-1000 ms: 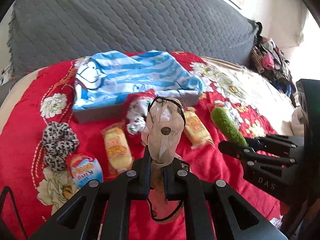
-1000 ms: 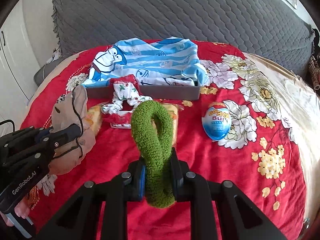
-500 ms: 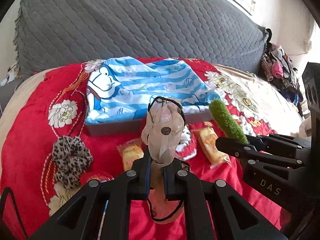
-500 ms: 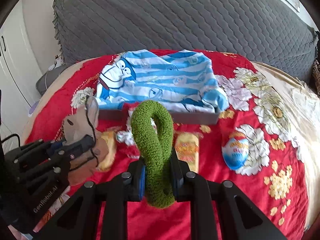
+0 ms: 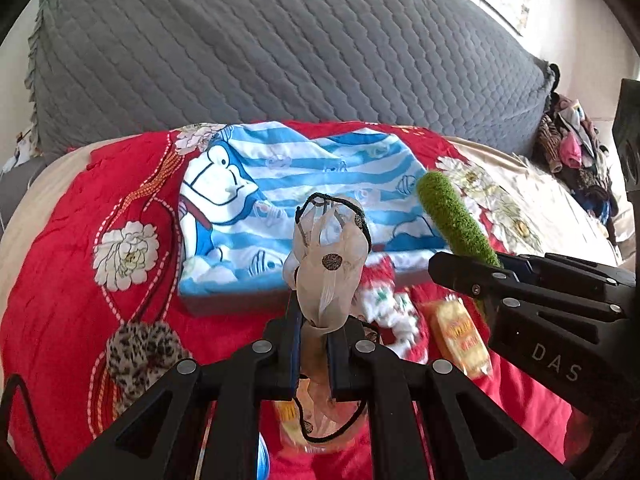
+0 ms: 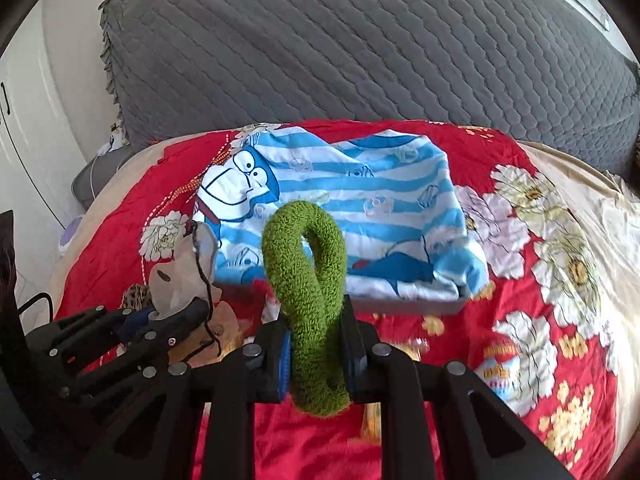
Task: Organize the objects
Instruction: 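Carry the pouch and ring with both tools toward the grey tray with striped shirt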
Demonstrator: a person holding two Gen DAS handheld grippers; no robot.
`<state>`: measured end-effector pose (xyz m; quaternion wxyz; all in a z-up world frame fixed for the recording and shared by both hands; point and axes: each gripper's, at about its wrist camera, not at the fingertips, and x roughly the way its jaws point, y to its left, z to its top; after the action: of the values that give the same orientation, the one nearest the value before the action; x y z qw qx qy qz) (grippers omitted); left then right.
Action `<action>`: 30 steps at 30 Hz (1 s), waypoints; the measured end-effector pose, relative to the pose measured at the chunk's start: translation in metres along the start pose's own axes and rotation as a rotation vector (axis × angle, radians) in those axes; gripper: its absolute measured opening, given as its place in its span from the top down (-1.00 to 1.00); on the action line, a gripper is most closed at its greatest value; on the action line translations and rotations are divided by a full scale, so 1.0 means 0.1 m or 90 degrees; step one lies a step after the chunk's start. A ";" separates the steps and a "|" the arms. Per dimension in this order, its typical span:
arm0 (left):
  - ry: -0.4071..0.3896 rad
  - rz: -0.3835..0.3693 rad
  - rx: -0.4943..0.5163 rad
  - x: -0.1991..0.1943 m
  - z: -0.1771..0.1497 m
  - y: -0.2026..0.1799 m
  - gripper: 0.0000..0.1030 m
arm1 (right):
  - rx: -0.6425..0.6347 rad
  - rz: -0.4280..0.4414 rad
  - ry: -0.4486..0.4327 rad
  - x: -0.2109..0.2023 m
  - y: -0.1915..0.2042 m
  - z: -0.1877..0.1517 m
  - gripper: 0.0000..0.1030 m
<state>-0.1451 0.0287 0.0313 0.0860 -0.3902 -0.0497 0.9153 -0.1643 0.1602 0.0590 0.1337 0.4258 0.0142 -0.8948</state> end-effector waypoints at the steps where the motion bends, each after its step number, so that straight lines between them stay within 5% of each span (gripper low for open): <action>1: 0.002 -0.002 -0.004 0.05 0.05 0.02 0.80 | 0.001 -0.001 -0.001 0.03 -0.01 0.03 0.61; 15: 0.025 0.018 -0.029 0.72 0.55 0.17 0.79 | 0.020 0.002 0.022 0.64 -0.25 0.57 0.60; 30: 0.060 0.045 -0.032 1.40 0.82 0.27 0.77 | 0.010 0.000 0.059 1.27 -0.38 0.79 0.59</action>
<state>-0.3025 0.0275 -0.0152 0.0462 -0.4368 -0.0548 0.8967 -0.3103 0.1574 0.0090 0.1294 0.4678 0.0138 -0.8742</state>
